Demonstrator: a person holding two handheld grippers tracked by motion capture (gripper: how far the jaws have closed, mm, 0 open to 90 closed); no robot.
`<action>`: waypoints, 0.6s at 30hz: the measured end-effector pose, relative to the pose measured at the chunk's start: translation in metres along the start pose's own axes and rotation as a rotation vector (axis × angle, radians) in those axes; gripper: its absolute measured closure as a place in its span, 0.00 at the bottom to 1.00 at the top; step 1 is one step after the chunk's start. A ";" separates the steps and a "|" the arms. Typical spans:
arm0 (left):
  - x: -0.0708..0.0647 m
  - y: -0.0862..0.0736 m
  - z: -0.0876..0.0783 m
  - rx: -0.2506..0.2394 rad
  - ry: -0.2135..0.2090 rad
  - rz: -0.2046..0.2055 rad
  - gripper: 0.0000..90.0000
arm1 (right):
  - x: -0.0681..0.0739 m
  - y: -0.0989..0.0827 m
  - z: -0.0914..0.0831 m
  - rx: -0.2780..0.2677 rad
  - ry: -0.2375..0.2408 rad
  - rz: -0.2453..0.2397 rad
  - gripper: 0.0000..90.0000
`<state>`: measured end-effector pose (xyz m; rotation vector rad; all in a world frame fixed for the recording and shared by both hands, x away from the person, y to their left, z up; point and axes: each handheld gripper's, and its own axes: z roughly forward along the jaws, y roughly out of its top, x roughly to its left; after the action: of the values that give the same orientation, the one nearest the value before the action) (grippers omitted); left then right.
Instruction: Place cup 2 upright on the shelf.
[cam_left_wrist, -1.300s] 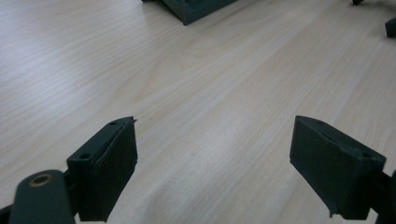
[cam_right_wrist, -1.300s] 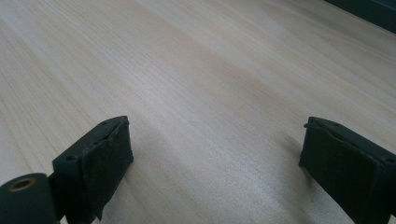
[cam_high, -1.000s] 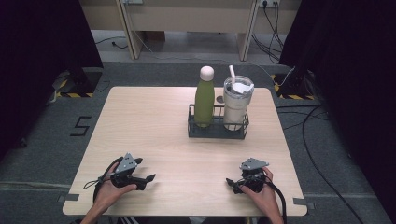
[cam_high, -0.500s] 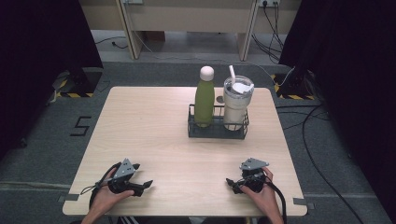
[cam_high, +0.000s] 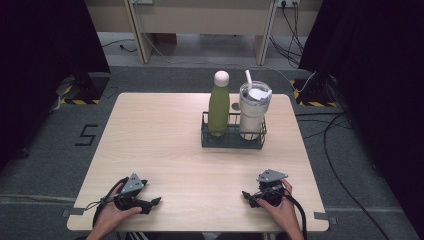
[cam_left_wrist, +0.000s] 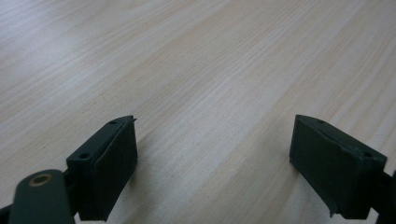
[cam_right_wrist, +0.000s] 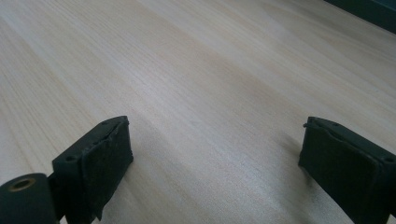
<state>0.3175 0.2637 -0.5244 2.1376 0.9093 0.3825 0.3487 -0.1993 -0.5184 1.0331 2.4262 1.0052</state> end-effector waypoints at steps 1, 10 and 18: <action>0.000 -0.001 0.000 -0.003 0.002 -0.003 0.16 | 0.000 0.000 0.000 0.000 0.000 0.000 0.10; -0.001 -0.001 0.000 -0.001 0.011 -0.009 0.14 | 0.000 0.000 0.000 0.000 0.000 -0.001 0.10; -0.001 -0.001 0.000 0.004 0.012 -0.012 0.12 | 0.000 0.000 0.000 0.000 0.000 -0.001 0.10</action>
<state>0.3166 0.2634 -0.5250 2.1345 0.9306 0.3882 0.3487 -0.1993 -0.5184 1.0315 2.4262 1.0049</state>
